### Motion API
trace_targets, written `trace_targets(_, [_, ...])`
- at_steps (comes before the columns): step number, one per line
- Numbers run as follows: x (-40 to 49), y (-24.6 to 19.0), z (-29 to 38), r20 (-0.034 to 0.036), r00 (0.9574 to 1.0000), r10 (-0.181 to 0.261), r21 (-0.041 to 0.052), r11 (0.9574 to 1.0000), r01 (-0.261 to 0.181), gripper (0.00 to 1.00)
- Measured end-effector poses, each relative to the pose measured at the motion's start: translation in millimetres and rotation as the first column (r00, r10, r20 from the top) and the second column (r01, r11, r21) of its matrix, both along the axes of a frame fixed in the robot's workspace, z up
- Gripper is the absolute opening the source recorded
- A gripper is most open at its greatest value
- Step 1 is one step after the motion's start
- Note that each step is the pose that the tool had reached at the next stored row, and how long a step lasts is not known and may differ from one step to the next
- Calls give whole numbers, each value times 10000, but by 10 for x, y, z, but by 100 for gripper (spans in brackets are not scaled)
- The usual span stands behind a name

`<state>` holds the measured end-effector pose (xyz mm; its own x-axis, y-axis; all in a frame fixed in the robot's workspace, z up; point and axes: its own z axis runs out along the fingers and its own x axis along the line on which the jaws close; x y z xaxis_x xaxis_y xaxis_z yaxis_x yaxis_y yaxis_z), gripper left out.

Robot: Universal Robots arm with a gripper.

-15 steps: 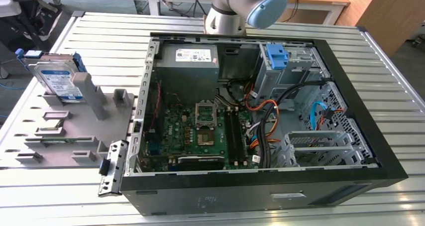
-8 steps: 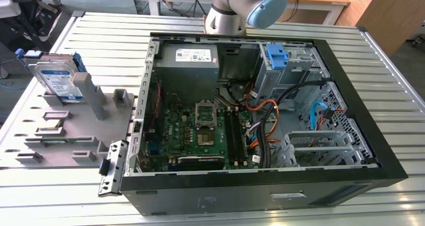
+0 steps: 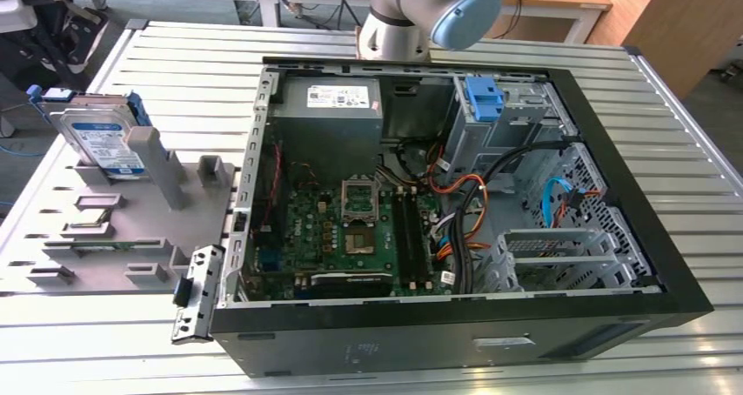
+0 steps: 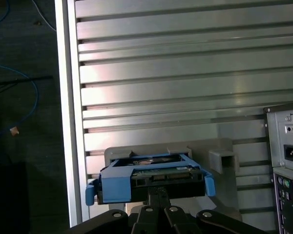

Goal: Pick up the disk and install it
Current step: 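Reach for the disk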

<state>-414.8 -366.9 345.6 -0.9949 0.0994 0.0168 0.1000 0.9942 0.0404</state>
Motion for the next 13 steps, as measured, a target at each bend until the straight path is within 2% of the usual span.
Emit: trace_targets(13, [0,0,-4,8,10000,23,-9,10000,-23,11])
